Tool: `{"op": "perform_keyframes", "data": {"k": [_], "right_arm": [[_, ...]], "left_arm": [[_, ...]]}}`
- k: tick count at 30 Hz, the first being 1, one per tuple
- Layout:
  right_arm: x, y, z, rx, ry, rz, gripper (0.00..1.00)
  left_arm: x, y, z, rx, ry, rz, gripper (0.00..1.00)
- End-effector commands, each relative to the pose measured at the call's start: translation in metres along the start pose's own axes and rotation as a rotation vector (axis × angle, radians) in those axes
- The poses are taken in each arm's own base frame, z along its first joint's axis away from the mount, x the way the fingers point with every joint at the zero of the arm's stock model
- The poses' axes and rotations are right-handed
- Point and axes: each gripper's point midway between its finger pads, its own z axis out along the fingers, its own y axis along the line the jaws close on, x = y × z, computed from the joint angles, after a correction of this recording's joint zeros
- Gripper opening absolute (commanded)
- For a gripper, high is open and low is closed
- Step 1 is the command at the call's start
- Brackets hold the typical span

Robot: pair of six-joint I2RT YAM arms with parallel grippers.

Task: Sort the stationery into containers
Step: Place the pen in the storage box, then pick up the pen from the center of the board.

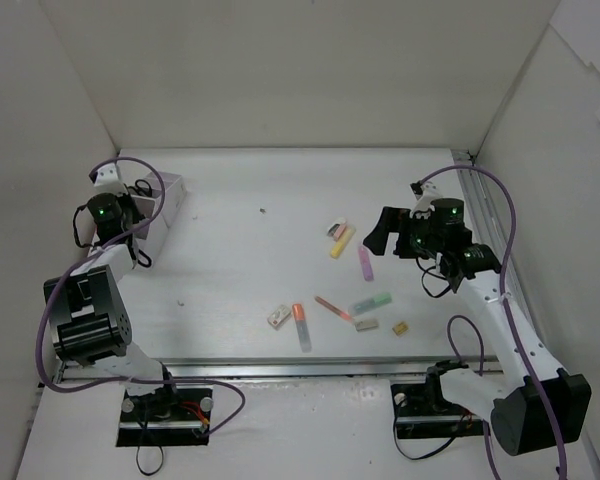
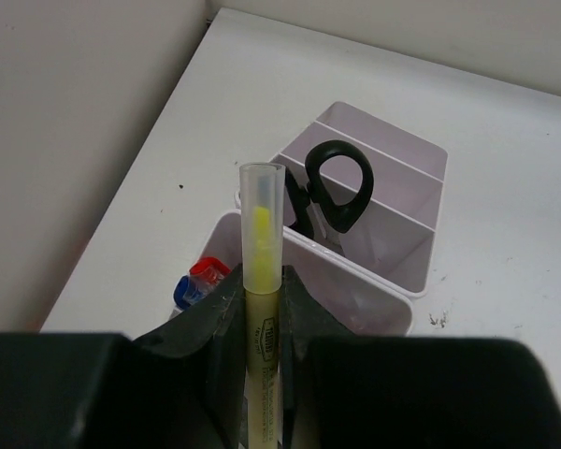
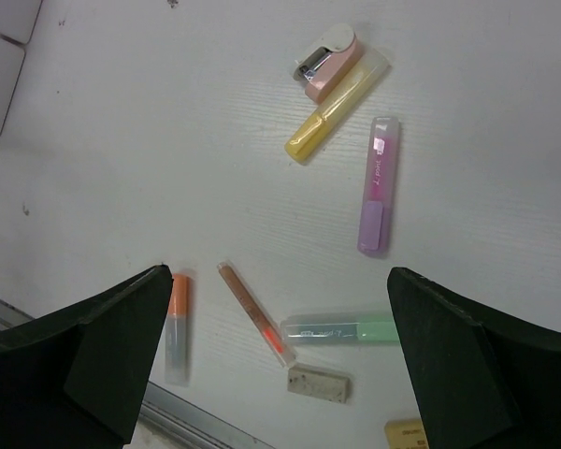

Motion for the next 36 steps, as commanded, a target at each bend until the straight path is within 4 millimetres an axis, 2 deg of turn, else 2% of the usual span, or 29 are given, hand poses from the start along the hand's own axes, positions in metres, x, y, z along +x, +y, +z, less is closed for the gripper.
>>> {"op": "perform_keyframes", "data": {"k": [1, 3, 4, 8, 9, 11, 15, 17, 18, 20, 21, 23, 24, 25, 26, 27, 28, 31, 32, 34, 35, 36], "right_arm": [[-0.023, -0.001, -0.009, 0.012, -0.104, -0.043, 0.98], [-0.023, -0.001, -0.01, 0.009, -0.107, -0.058, 0.98], [-0.023, -0.001, -0.01, 0.012, -0.107, -0.057, 0.98], [-0.019, -0.002, -0.008, 0.007, -0.096, -0.056, 0.98], [-0.018, -0.002, -0.008, 0.004, -0.093, -0.054, 0.98], [-0.018, -0.001, -0.009, -0.004, -0.093, -0.055, 0.98], [-0.013, -0.001, -0.013, -0.005, -0.098, -0.06, 0.98], [-0.008, 0.001, -0.012, -0.019, -0.088, -0.063, 0.98], [-0.002, -0.001, -0.01, -0.022, -0.07, -0.054, 0.98], [0.008, 0.002, -0.004, -0.059, -0.026, -0.04, 0.98], [0.016, 0.005, -0.001, -0.078, 0.003, -0.039, 0.98], [0.031, 0.007, 0.01, -0.09, 0.064, -0.054, 0.98], [0.043, 0.018, 0.016, -0.115, 0.106, -0.097, 0.98], [0.054, 0.02, 0.025, -0.122, 0.154, -0.121, 0.97], [0.062, 0.026, 0.03, -0.136, 0.185, -0.149, 0.97], [0.069, 0.041, 0.034, -0.159, 0.211, -0.19, 0.97], [0.08, 0.034, 0.045, -0.112, 0.263, -0.197, 0.97], [0.103, 0.036, 0.056, -0.06, 0.371, -0.23, 0.92], [0.114, 0.038, 0.056, -0.054, 0.407, -0.237, 0.92], [0.135, 0.031, 0.059, -0.022, 0.47, -0.214, 0.9], [0.145, 0.033, 0.059, -0.022, 0.497, -0.221, 0.9], [0.156, 0.031, 0.058, -0.005, 0.523, -0.212, 0.9]], "left_arm": [[-0.041, -0.002, 0.0, 0.015, -0.121, -0.028, 0.07], [-0.034, 0.003, -0.003, -0.01, -0.1, -0.027, 0.11], [-0.031, 0.006, -0.003, -0.03, -0.091, -0.033, 0.27], [-0.02, 0.012, 0.0, -0.046, -0.048, -0.051, 0.31], [-0.022, 0.012, 0.0, -0.05, -0.047, -0.059, 0.36], [-0.021, 0.014, 0.0, -0.061, -0.041, -0.069, 0.39], [-0.028, 0.013, -0.009, -0.067, -0.042, -0.078, 0.5], [-0.038, 0.012, -0.019, -0.068, -0.06, -0.084, 0.56], [-0.044, 0.011, -0.023, -0.064, -0.066, -0.088, 0.66], [-0.058, 0.005, -0.036, -0.045, -0.06, -0.097, 0.8], [-0.064, 0.002, -0.041, -0.033, -0.051, -0.105, 0.9], [-0.073, -0.017, -0.056, 0.035, -0.015, -0.107, 0.99], [-0.075, -0.025, -0.06, 0.061, -0.004, -0.105, 0.99], [-0.077, -0.047, -0.07, 0.131, 0.006, -0.092, 0.99], [-0.08, -0.058, -0.074, 0.166, 0.012, -0.086, 1.0], [-0.08, -0.069, -0.078, 0.198, 0.03, -0.078, 0.99], [-0.073, -0.088, -0.088, 0.239, 0.077, -0.075, 0.99], [-0.076, -0.115, -0.109, 0.306, 0.083, -0.065, 0.99], [-0.065, -0.129, -0.117, 0.344, 0.101, -0.053, 0.99], [-0.067, -0.142, -0.133, 0.385, 0.08, -0.032, 0.99], [-0.057, -0.152, -0.139, 0.409, 0.095, -0.013, 1.0], [-0.052, -0.151, -0.145, 0.396, 0.114, -0.006, 0.99]]}}
